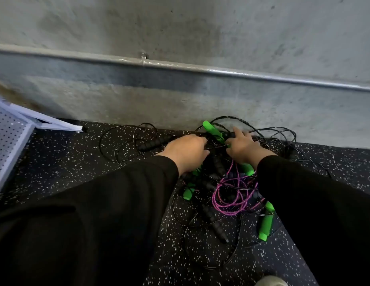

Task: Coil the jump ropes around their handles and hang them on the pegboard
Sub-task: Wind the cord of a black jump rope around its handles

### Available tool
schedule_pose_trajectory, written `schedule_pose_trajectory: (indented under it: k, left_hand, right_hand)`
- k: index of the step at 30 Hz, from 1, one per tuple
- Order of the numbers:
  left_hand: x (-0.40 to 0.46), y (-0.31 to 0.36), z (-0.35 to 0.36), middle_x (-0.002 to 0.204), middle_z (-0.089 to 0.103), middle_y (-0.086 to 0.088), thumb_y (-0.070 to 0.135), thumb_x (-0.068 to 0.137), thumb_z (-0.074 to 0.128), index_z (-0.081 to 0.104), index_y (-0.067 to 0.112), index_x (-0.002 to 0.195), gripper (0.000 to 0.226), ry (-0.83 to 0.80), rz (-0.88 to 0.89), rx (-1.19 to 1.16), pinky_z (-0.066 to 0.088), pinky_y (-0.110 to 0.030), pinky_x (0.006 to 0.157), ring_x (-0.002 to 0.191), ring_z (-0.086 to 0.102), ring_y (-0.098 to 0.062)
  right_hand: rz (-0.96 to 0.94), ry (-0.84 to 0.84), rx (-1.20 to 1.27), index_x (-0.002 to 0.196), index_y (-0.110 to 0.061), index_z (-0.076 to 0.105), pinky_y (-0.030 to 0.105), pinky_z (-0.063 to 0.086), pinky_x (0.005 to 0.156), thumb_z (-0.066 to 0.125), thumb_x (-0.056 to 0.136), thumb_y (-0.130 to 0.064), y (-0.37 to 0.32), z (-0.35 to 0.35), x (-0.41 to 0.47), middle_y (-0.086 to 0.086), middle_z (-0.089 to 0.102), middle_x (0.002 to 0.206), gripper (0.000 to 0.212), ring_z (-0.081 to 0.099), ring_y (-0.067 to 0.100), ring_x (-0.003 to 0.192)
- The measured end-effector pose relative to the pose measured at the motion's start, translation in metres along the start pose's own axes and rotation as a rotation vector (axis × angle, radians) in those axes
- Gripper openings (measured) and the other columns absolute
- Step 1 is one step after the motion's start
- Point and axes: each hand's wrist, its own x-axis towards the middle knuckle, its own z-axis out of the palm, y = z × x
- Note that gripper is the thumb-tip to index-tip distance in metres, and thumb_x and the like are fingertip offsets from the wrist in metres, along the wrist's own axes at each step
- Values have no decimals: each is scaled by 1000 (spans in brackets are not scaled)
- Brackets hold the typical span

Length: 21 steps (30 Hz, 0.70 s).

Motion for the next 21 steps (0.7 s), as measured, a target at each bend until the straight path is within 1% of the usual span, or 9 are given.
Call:
schedule_pose_trajectory:
  k: [3, 6, 8, 10, 13, 15, 18, 19, 21]
  left_hand:
    - [8, -3, 5, 118, 60, -9, 36, 106, 47, 59, 14, 123, 30, 13, 0, 12, 51, -45, 92, 109, 59, -30]
    - [8, -3, 5, 117, 59, -9, 36, 105, 48, 60, 14, 122, 30, 14, -4, 10, 51, -45, 93, 108, 59, -30]
    - [7, 1, 2, 118, 60, -9, 36, 105, 48, 60, 14, 123, 31, 34, -1, 15, 51, -45, 92, 108, 59, -30]
    - [5, 5, -4, 119, 62, -10, 37, 105, 48, 60, 14, 124, 32, 73, -10, 1, 50, -44, 91, 110, 60, -31]
    - [-1, 17, -21, 120, 65, -11, 36, 106, 47, 61, 14, 126, 33, 141, 5, -24, 49, -39, 88, 111, 60, -32]
    - [-8, 26, -32, 118, 67, -11, 35, 105, 48, 62, 15, 125, 32, 197, 8, -58, 45, -36, 83, 111, 61, -33]
    - [-29, 42, -52, 119, 67, -11, 36, 104, 48, 61, 16, 126, 33, 275, 11, -124, 50, -41, 88, 110, 61, -34]
    - [-39, 49, -59, 121, 67, -11, 36, 105, 48, 61, 15, 128, 34, 293, 17, -151, 51, -43, 91, 112, 61, -33]
    - [-62, 64, -72, 125, 67, -10, 34, 105, 47, 58, 15, 135, 37, 322, 25, -219, 51, -41, 95, 114, 62, -30]
  right_hand:
    - [3, -15, -32, 134, -20, 57, 67, 21, 115, 46, 104, -28, -1, 7, 11, 2, -1, 167, 33, 4, 35, 152]
    - [-17, 53, -29, 132, -18, 60, 64, 29, 113, 49, 102, -26, -1, 13, 12, 9, 19, 157, 33, 22, 38, 144]
    - [-61, 254, 21, 124, -15, 66, 55, 41, 106, 56, 99, -26, 3, 5, 6, 14, 36, 142, 29, 41, 40, 130]
    - [-109, 523, 167, 110, -12, 72, 45, 50, 89, 60, 97, -21, 3, -12, -7, 14, 47, 125, 20, 57, 40, 107]
    - [-143, 821, 315, 102, -13, 63, 37, 46, 70, 57, 96, -13, 0, -47, -38, 8, 45, 110, 8, 56, 33, 83]
    - [-144, 910, 421, 110, -16, 54, 41, 50, 73, 60, 94, -12, -6, -70, -63, 9, 48, 114, 18, 54, 27, 84]
    - [-150, 918, 684, 134, -23, 40, 38, 50, 82, 65, 89, -12, -15, -103, -102, 9, 55, 125, 53, 58, 23, 98]
    - [-123, 916, 754, 136, -25, 41, 37, 50, 83, 66, 87, -15, -17, -114, -114, 8, 57, 123, 55, 60, 23, 99]
    - [-23, 924, 886, 122, -18, 57, 39, 56, 86, 66, 85, -23, -19, -134, -142, 5, 64, 110, 38, 67, 23, 95]
